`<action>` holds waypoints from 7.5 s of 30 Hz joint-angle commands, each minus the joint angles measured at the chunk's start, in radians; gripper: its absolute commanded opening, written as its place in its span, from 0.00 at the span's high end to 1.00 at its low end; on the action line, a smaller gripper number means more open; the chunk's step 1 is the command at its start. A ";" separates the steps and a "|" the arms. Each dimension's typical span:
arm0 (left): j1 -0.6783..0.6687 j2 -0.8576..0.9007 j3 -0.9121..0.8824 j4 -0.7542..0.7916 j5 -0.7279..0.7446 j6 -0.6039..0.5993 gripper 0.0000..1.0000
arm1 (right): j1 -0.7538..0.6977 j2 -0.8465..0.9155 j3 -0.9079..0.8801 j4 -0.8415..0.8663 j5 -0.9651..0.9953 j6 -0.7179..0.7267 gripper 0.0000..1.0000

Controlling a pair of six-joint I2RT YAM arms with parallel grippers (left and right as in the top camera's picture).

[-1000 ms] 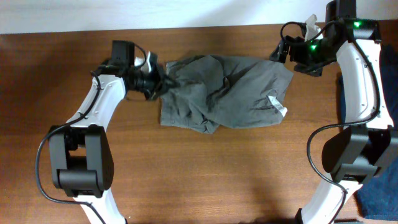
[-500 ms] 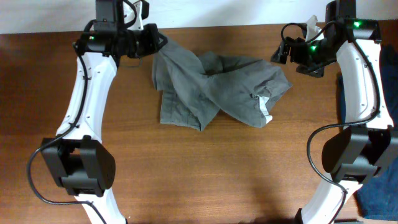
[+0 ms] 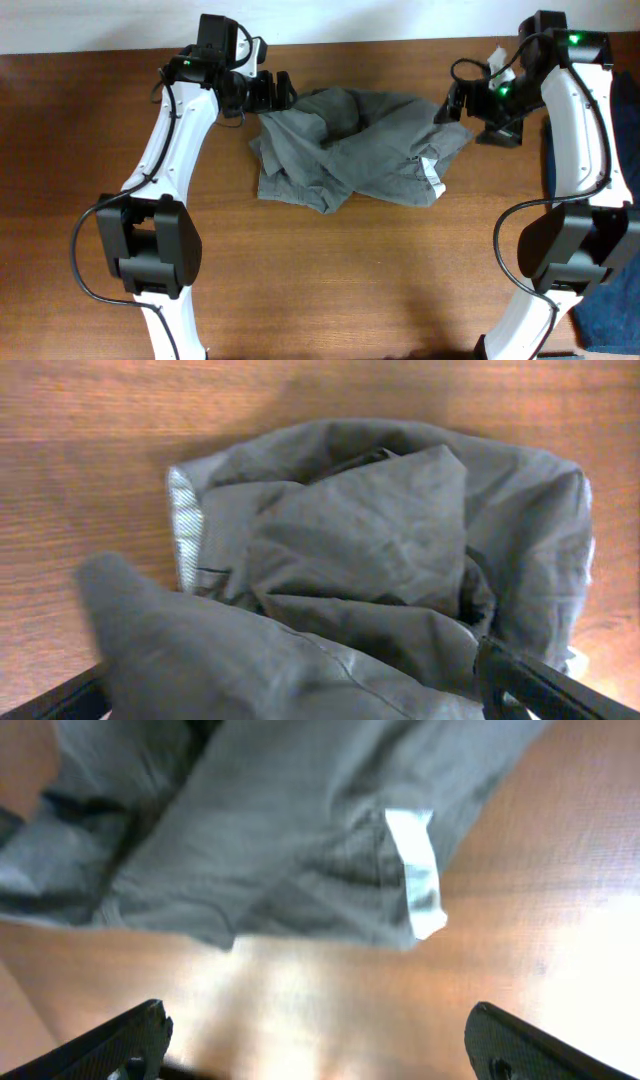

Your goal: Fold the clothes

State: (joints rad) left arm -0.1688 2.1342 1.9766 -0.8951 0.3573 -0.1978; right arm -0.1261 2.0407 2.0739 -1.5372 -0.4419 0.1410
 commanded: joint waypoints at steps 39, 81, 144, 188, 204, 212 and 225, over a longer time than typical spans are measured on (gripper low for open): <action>0.010 -0.003 0.010 0.045 -0.093 0.021 0.01 | 0.068 -0.020 -0.690 0.553 0.035 0.157 0.80; 0.027 -0.003 0.011 0.049 -0.115 -0.025 0.01 | -0.058 -0.072 -0.075 0.164 0.282 -0.081 0.01; 0.307 -0.002 0.014 -0.042 -0.191 -0.347 0.01 | 1.046 -0.039 -0.610 0.437 0.974 -0.260 0.03; 0.114 -0.002 0.014 -0.105 -0.047 -0.098 0.01 | 0.215 -0.037 -0.302 0.655 0.993 -0.076 0.89; -0.058 0.118 0.014 -0.056 0.009 0.012 0.01 | 0.067 -0.041 -0.301 0.562 0.896 0.026 0.63; -0.096 0.143 0.014 -0.034 0.129 0.144 0.01 | 0.018 -0.046 -0.290 0.528 0.967 0.084 0.55; -0.145 0.146 0.014 -0.006 0.009 0.190 0.01 | 0.180 -0.136 -0.226 0.472 0.453 -0.295 0.14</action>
State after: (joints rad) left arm -0.3168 2.2669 1.9770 -0.9039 0.4328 -0.0376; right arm -0.0116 1.9469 1.8194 -1.0462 0.1112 -0.0345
